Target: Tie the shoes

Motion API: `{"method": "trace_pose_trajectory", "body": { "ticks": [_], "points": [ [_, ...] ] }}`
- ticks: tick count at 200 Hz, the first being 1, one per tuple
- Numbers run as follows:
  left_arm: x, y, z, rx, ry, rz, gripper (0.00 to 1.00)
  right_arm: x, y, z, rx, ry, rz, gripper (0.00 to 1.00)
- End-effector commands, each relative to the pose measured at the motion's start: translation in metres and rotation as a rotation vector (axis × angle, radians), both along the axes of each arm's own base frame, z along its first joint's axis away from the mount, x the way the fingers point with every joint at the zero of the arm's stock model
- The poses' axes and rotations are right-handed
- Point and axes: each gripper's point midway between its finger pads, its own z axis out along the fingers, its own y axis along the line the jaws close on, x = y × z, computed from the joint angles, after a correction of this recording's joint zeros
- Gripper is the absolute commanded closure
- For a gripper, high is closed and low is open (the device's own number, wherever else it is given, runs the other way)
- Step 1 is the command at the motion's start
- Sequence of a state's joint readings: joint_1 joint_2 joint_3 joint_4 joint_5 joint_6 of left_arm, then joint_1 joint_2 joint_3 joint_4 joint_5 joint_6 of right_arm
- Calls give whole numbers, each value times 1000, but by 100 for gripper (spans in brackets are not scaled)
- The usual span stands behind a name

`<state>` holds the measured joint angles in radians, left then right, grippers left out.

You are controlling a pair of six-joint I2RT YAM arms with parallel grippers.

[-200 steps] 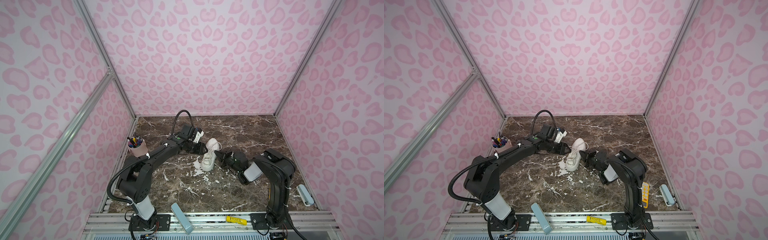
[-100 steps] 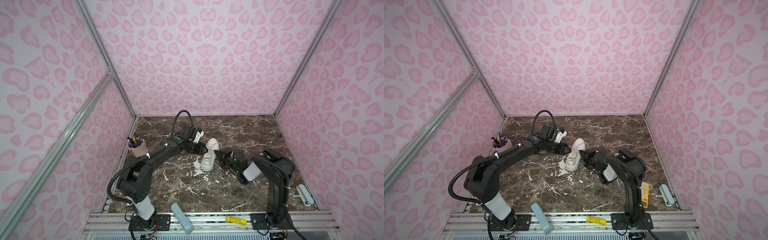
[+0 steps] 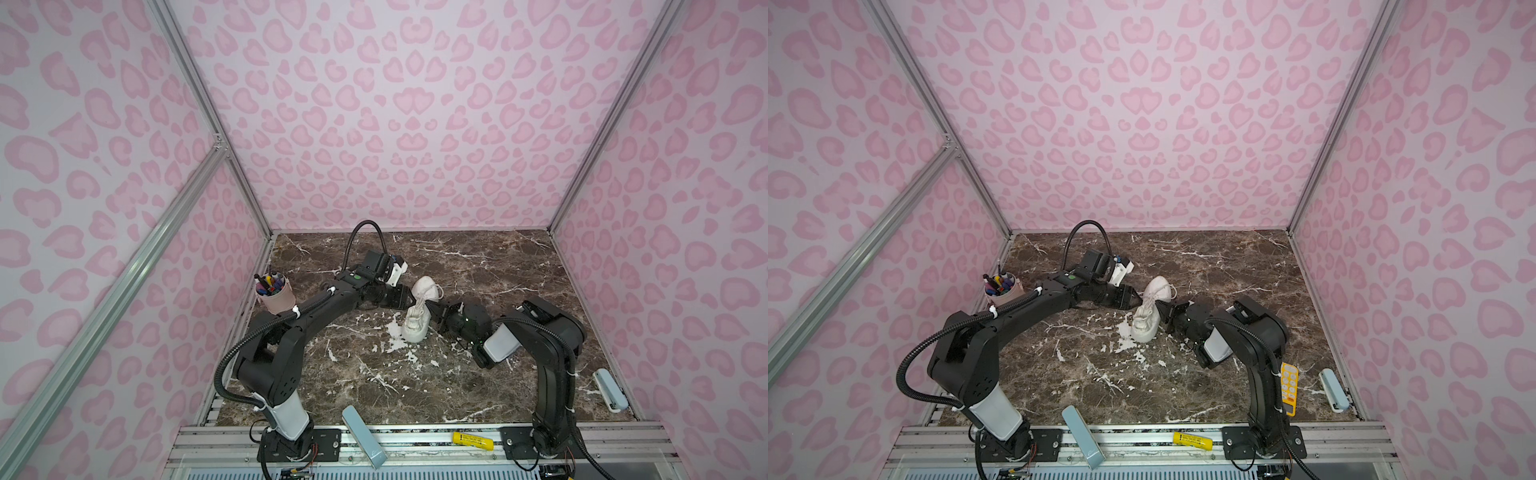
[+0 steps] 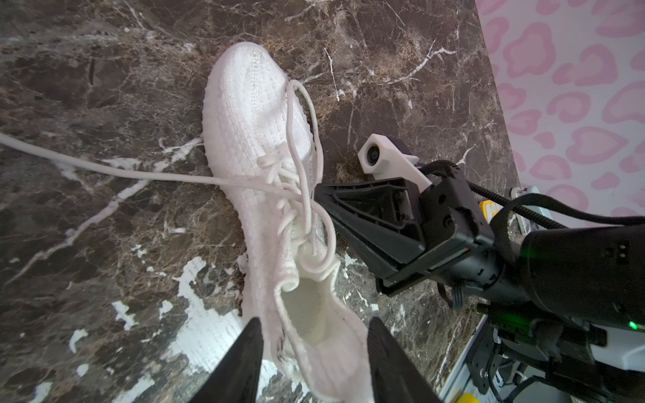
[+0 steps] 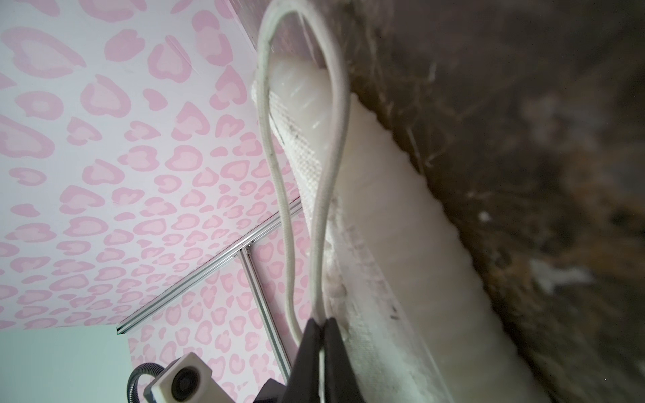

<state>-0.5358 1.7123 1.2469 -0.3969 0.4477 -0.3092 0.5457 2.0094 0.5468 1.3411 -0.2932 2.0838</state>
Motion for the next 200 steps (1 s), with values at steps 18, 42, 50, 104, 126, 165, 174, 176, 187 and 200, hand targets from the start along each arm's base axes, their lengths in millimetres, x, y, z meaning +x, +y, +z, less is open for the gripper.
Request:
{"method": "trace_pose_trajectory", "body": {
  "ticks": [18,42,50,104,126,165,174,176,187,200],
  "points": [
    [0,-4,0,-21,-4,-12,49,1,9,8,21,-26,23,93],
    [2,-6,-2,-30,1,-11,49,-1,10,9,34,-32,24,93],
    [3,-7,-3,-35,4,-11,49,-1,9,11,36,-35,22,93],
    [8,-14,-2,-57,7,-16,50,-6,11,12,37,-36,32,93],
    [7,-15,-4,-60,16,-19,50,-7,12,12,38,-35,33,93],
    [6,-16,-5,-61,20,-22,51,-7,14,15,50,-42,35,93],
    [6,-16,-6,-62,23,-22,51,-8,15,15,51,-41,37,94],
    [7,-16,-6,-62,22,-21,51,-8,15,15,51,-40,37,94],
    [7,-17,-8,-66,27,-22,51,-8,15,16,55,-43,35,94],
    [7,-19,-9,-70,33,-27,54,-8,14,15,58,-42,34,94]
  ]
}}
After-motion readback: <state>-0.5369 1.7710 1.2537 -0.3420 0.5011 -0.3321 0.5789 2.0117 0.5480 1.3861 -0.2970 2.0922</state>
